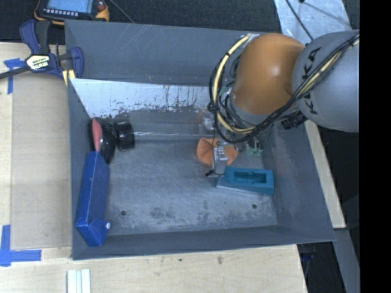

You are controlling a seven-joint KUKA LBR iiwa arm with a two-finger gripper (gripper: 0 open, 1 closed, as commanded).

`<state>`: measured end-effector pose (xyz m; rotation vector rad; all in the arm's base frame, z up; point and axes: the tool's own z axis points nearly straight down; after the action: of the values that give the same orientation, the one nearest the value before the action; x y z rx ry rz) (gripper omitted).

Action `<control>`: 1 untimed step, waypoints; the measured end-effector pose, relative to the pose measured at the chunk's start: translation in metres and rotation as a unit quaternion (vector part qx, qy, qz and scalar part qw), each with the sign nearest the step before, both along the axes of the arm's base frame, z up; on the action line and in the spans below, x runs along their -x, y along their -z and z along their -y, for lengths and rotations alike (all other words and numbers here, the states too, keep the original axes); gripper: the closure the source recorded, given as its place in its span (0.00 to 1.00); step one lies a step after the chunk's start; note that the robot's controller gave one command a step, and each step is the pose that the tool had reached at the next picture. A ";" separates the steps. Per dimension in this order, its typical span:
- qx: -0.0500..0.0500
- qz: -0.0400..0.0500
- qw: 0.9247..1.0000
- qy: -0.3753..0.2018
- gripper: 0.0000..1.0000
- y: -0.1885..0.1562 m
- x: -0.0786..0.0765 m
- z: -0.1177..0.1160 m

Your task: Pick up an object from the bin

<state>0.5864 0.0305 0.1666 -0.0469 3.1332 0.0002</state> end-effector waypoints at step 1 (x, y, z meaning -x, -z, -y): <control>0.001 -0.002 0.989 -0.147 0.00 0.023 -0.012 0.056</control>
Offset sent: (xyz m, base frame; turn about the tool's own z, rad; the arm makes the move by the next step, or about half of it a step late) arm -0.0313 -0.0861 -0.0066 -0.0326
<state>0.5983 -0.0251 0.1440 -0.5087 3.0956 -0.0009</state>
